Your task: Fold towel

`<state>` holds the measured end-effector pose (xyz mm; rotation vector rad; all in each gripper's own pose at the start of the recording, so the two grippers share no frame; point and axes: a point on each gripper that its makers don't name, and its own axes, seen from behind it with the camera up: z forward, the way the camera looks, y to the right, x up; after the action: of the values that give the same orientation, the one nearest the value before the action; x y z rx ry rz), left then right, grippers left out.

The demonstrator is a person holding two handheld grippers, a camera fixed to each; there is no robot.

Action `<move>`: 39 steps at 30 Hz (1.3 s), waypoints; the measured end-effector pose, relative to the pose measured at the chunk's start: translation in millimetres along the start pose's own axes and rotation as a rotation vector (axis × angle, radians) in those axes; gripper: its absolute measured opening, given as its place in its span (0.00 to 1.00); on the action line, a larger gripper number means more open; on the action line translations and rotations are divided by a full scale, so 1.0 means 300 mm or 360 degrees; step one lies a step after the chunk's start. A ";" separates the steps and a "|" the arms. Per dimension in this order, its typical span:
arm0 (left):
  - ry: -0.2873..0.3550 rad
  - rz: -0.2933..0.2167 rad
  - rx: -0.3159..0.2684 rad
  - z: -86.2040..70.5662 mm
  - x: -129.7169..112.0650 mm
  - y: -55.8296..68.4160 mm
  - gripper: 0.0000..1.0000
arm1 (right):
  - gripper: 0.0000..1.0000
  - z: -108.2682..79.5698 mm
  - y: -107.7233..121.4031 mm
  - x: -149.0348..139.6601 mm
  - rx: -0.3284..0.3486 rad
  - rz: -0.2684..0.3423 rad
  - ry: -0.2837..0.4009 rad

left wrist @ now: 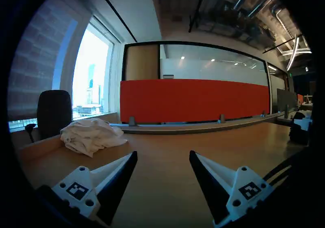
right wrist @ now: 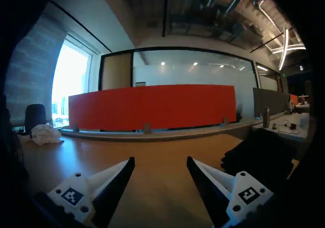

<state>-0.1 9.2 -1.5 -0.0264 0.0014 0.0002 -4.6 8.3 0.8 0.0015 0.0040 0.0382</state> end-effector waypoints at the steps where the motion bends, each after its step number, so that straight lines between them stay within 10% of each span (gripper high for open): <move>1: 0.0000 0.0000 0.0000 0.000 0.000 0.000 0.94 | 0.99 0.000 -0.003 -0.002 0.0000 -0.0013 -0.0001; 39: -0.0001 0.0000 0.0000 -0.001 0.001 -0.005 0.94 | 0.99 0.000 -0.018 -0.006 -0.0006 -0.0059 -0.0007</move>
<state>0.2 7.6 -1.6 -0.0266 0.0011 0.0000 -6.1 2.9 1.0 -0.0022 -0.0002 0.0008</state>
